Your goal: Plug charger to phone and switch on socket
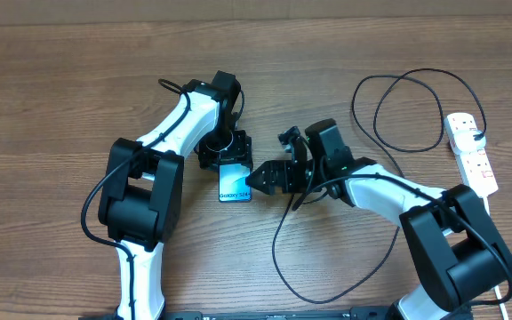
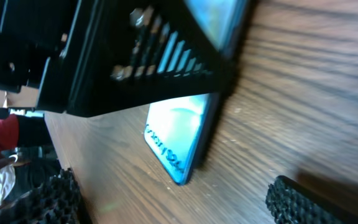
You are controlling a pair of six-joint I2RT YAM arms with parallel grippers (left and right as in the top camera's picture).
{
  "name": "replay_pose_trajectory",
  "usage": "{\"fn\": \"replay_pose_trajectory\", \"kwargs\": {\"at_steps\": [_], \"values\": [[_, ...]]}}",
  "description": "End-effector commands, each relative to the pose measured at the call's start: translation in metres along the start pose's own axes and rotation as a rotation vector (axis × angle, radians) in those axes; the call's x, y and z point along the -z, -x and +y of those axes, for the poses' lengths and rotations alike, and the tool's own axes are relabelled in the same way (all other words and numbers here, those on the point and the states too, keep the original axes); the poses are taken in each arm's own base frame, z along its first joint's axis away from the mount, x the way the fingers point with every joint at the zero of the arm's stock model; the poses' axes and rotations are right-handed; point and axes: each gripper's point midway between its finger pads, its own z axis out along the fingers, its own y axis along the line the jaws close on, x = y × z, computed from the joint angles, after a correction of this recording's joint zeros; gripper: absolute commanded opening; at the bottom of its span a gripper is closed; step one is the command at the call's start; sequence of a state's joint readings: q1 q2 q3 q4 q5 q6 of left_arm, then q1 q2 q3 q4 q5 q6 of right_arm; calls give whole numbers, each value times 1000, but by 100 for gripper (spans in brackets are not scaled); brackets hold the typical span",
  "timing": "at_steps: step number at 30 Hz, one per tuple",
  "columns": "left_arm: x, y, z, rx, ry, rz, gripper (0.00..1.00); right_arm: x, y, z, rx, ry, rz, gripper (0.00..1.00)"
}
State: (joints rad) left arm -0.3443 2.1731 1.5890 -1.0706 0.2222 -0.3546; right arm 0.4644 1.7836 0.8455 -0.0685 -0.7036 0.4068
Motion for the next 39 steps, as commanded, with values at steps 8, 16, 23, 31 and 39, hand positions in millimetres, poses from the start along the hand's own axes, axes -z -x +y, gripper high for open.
{"fn": "replay_pose_trajectory", "kwargs": {"at_steps": [8, 16, 23, 31, 39], "values": [[-13, -4, -11, -68, -75, 43, 72, -32, -19, 17, -53, -34, 27, 95], [-13, -5, -11, -67, -75, 45, 72, -50, -21, -6, -150, -20, 42, 95], [-12, -9, -11, -62, -78, 62, 72, -67, -20, -12, -237, 70, 57, 82], [-12, -10, -11, -61, -77, 65, 73, -72, -7, -9, -204, 111, 7, 50], [-12, -9, -11, -61, -77, 64, 73, -72, 2, -14, -212, 75, -44, 45]]}}
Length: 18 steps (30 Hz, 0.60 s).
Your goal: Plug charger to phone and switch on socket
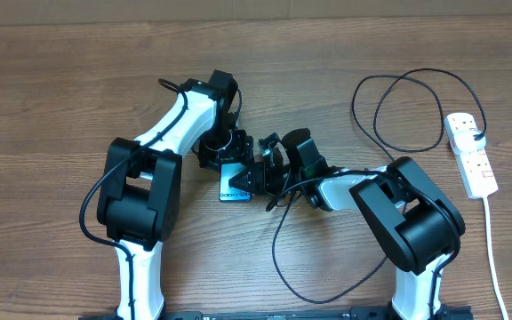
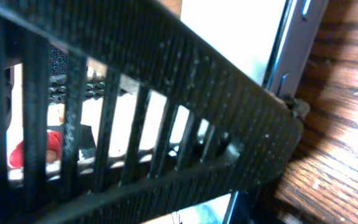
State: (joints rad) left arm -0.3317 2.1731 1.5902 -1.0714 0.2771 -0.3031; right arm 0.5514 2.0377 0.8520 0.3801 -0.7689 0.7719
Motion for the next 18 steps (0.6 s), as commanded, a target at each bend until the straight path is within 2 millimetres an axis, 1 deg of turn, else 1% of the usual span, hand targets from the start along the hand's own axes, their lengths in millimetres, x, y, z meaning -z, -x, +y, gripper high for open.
{"fn": "replay_pose_trajectory", "kwargs": {"at_steps": [1, 5, 8, 9, 13, 15, 17, 18], "values": [[-15, -8, -6, -20, -24, 50, 73, -6, 4, -22, -30, -82, -56, 44], [-15, -8, -6, -20, -24, 50, 73, -5, 6, -24, -34, -91, -66, 39], [-15, -8, -6, -21, -24, 50, 73, -5, 6, -24, -34, -92, -66, 25], [-15, -8, -6, -21, -24, 50, 73, -5, 6, -24, -34, -91, -66, 22], [-15, -8, -6, -21, -24, 49, 73, -5, 6, -24, -34, -91, -66, 17], [-15, -7, -6, -20, -25, 45, 74, -6, 6, -24, -33, -90, -65, 11], [-15, -6, -6, -15, -26, 42, 77, -6, 5, -23, -33, -84, -60, 4], [-15, -6, -7, -15, -27, 40, 79, -6, 4, -20, -29, -71, -51, 4]]}}
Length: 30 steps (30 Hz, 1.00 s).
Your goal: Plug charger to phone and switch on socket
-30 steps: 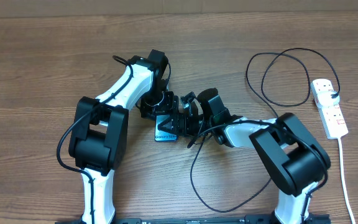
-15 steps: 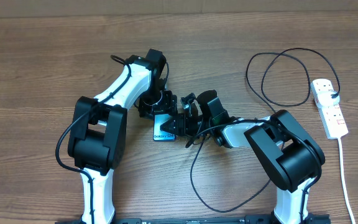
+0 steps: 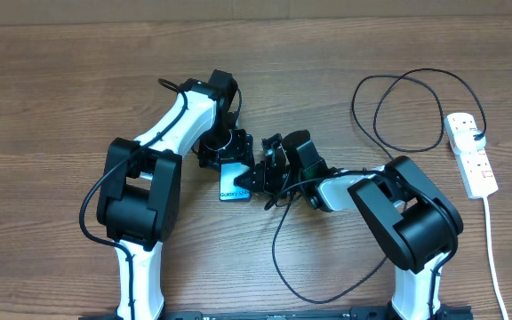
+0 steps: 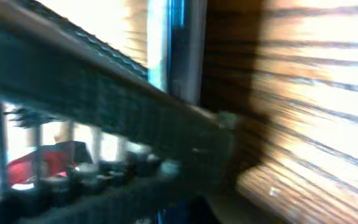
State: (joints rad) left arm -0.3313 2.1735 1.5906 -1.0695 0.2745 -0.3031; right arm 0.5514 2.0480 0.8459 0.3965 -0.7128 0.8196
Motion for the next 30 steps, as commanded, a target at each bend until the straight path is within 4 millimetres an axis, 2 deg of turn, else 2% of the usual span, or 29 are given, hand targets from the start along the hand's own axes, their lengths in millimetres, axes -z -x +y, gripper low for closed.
{"fn": "replay_pose_trajectory", "kwargs": {"at_steps": [1, 5, 12, 15, 20, 24, 30], "values": [[-15, -6, -7, -15, -29, 42, 83, -5, -2, -7, 26, -18, -3, 4], [-15, -7, -7, -15, -28, 45, 100, -5, -4, 2, 46, 27, 14, 4], [-13, -6, -8, -16, -33, 43, 100, 0, 0, 2, 37, 42, 17, 4], [-7, -3, -17, -18, -82, 37, 100, 5, 3, 6, 39, 60, 17, 4], [25, 13, -30, -9, -193, -17, 100, 17, 9, 20, 69, 65, -2, 4], [58, 24, -30, 8, -238, -81, 99, 28, 10, 35, 122, 64, -15, 4], [98, 22, -24, 0, -280, -146, 99, 44, 10, 45, 135, 15, -36, 4]]}}
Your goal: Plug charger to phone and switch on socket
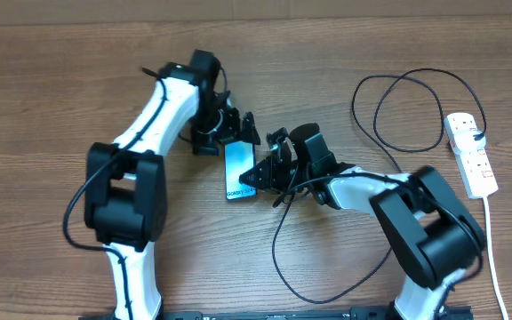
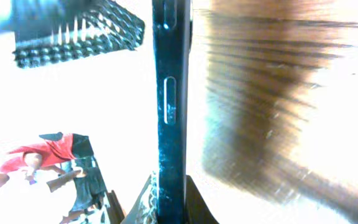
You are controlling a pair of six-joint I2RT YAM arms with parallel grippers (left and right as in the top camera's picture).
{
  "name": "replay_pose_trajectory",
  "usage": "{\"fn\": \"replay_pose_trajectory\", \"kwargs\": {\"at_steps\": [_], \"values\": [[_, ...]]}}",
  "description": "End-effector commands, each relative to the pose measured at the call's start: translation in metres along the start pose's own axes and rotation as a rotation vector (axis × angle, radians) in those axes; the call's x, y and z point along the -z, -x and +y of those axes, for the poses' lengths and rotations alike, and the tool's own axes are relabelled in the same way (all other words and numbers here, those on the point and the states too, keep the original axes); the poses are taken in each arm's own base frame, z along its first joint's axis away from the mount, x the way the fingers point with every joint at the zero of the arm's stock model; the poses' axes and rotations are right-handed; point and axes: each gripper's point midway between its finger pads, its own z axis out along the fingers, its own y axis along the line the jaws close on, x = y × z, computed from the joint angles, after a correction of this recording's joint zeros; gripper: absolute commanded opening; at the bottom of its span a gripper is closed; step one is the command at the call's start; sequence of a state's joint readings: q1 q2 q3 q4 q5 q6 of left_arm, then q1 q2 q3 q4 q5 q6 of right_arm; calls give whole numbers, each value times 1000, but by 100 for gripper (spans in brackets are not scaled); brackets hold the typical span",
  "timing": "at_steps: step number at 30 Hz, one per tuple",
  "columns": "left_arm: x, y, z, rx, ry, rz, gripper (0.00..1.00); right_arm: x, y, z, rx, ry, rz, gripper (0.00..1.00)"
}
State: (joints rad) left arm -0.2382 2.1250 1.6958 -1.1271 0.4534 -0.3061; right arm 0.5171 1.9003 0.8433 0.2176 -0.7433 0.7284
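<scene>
The phone lies screen up at the table's middle, its "Galaxy" label at the near end. My right gripper is shut on its right long edge. In the right wrist view the phone shows edge-on, pinched between the right gripper jaws. My left gripper stands at the phone's far end with its fingers spread. One of those fingers shows above the screen. The black charger cable loops from the white socket strip under my right arm. Its plug end is hidden.
The cable makes a second wide loop on the table in front of my right arm. The socket strip lies near the right edge, with a plug in its far outlet. Both arms crowd the middle of the table.
The phone has shifted a little farther and to the right and lies straighter. My left gripper has moved away toward the far side. My right gripper now pinches the phone's edge.
My right gripper stood open to the right of the phone while the left gripper sat on its far end. Then the right gripper was at the phone's right edge and stayed there. Now it grips that edge, and the left gripper has drawn back.
</scene>
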Motion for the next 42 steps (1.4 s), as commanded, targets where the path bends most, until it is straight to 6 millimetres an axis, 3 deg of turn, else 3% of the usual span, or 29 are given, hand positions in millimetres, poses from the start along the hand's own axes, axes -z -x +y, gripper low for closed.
{"fn": "replay_pose_trajectory", "kwargs": {"at_steps": [1, 6, 13, 18, 29, 37, 40, 42], "values": [[43, 2, -19, -55, -78, -79, 100, 16, 9, 20, 72, -4, -47, 4], [64, 5, -2, -3, -82, -109, 100, 41, 15, 30, 42, -157, -59, 4], [77, 20, 45, 148, 11, -168, 100, 81, 27, 33, 90, -574, -99, 4], [77, 20, 53, 153, 53, -173, 100, 70, 7, 34, 150, -691, -93, 4], [77, 19, 57, 156, 81, -176, 100, 35, -22, 3, 181, -857, -48, 4], [77, 19, 57, 156, 81, -176, 100, 25, -28, -12, 175, -886, -13, 4], [77, 19, 57, 156, 82, -175, 99, 22, -27, -11, 175, -873, -13, 14], [77, 18, 57, 158, 82, -172, 100, 20, -27, -9, 175, -857, -12, 14]]}}
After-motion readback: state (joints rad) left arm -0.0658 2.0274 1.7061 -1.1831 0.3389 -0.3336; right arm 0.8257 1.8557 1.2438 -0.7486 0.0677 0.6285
